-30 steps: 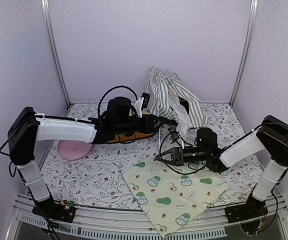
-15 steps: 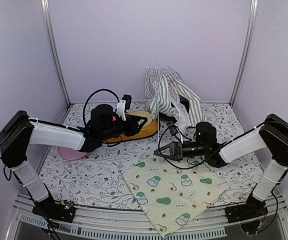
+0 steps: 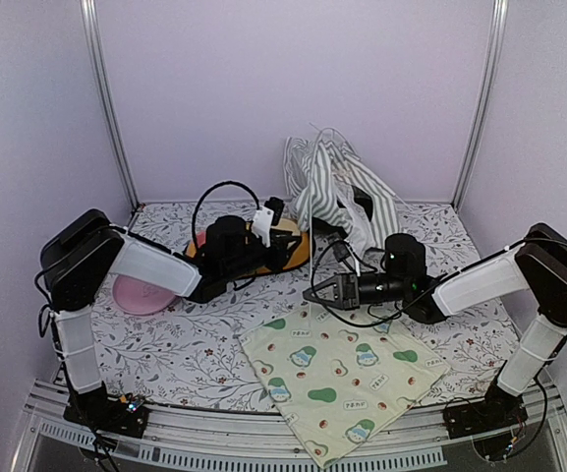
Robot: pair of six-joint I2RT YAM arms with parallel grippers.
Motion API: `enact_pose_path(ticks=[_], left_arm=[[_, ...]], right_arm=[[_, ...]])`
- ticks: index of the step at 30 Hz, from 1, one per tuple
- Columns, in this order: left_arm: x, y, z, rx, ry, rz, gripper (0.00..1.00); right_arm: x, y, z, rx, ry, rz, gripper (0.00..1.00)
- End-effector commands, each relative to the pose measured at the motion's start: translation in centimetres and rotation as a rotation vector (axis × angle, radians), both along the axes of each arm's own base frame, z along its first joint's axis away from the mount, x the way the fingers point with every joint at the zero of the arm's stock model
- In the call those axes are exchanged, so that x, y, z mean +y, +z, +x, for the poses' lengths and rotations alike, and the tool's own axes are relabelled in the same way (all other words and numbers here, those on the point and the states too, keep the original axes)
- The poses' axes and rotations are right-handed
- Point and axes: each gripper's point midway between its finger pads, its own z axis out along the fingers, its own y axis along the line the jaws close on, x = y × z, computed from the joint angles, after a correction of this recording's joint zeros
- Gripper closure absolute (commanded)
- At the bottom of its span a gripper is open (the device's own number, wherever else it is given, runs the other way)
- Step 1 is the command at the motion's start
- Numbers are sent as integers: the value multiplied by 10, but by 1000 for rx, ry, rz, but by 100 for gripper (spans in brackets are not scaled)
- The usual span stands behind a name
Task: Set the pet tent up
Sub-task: Pick up the tent fabric from the tent.
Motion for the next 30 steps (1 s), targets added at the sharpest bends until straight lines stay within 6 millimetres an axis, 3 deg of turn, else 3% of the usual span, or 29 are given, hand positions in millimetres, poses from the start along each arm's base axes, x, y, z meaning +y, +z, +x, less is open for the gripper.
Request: enact_pose_path(ticks=[1, 18, 30], left_arm=[[-14, 10, 10, -121, 5, 15, 70], [-29, 4, 40, -134, 58, 60, 67], [-10, 1, 34, -190, 132, 99, 56]], right_arm=[[-7, 20, 21, -50, -68, 23, 100], [-9, 25, 21, -54, -74, 17, 100], [-12, 25, 24, -50, -87, 10, 100]])
